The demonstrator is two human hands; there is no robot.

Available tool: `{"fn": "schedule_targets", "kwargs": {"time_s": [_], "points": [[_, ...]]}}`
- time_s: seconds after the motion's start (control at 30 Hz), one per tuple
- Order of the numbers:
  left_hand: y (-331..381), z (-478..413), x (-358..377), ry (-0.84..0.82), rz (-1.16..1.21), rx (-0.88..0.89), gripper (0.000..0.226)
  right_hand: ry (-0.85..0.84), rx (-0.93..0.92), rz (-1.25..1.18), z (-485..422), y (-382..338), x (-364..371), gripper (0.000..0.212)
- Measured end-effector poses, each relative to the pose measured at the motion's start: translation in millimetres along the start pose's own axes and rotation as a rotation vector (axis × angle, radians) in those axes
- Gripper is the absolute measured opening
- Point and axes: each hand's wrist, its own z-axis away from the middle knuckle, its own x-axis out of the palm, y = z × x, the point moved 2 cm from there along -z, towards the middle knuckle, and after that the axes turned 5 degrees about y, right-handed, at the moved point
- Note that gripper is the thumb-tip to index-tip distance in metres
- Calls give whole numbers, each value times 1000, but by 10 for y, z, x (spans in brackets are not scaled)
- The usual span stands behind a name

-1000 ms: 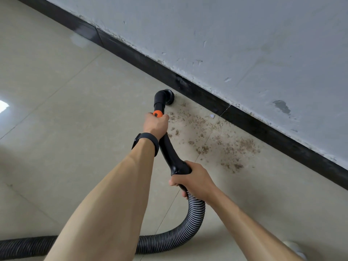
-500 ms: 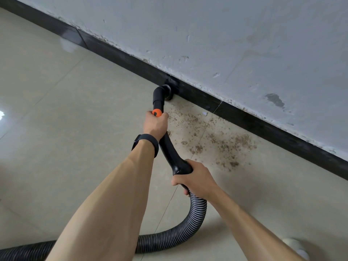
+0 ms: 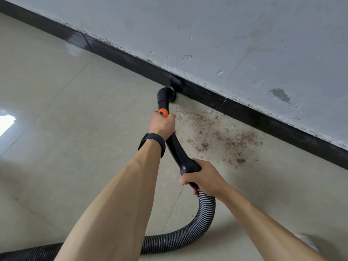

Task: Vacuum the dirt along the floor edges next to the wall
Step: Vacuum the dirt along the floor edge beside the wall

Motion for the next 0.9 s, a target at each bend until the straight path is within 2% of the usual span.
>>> {"fn": "schedule_targets", "kwargs": {"time_s": [0.27,0.4,0.5,0.7,0.9], "points": [[-421,258,-591,29,-79,-51,22,-89,-10,217,232,-69,311,26],[-665,547,-768,39,-20,-119,18,-127,23,206,495,88,571,29],[-839,736,-907,63,33,-185,25,-169,38,189,630,192,800,30],[-1098,978,-1117,209,115,-254,28,-276,-7,256,678,278,982,35],[-1079,1175,-911,394,228,-303,32,-363,-69,314,503,324,880,35]]}}
